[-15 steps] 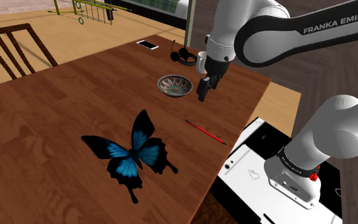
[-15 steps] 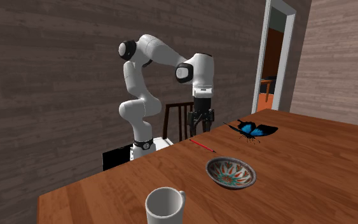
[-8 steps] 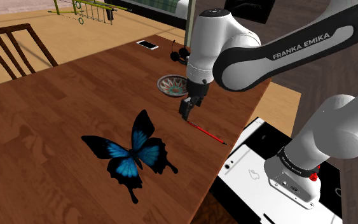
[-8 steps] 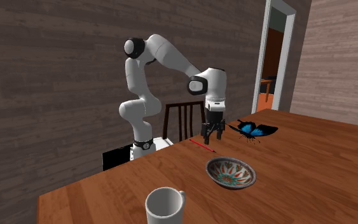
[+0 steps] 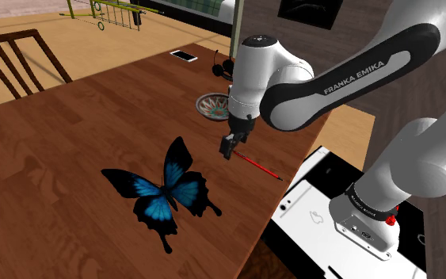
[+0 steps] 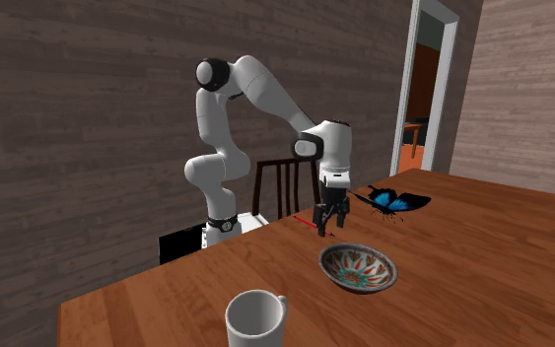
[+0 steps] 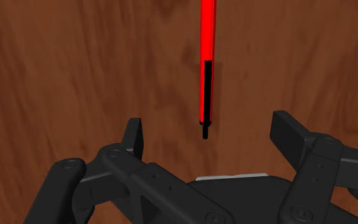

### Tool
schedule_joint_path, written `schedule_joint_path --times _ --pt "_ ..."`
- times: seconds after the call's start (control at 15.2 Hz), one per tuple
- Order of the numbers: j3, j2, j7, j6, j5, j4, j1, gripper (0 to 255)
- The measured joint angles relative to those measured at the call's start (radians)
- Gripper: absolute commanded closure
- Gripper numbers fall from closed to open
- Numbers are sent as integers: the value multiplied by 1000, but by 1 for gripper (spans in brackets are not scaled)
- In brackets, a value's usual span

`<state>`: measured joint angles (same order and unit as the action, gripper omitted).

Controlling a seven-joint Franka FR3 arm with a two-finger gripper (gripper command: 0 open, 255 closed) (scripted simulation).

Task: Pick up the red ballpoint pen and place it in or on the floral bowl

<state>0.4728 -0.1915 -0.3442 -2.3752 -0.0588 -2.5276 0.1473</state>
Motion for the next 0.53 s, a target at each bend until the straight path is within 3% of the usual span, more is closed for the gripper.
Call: schedule_joint_path --times 0.4,0.46,0.53 --pt "2 13 -6 -14 7 -1 -2 0" --pt "2 13 -6 -14 7 -1 -2 255" --pt "2 13 -6 -14 7 -1 -2 255"
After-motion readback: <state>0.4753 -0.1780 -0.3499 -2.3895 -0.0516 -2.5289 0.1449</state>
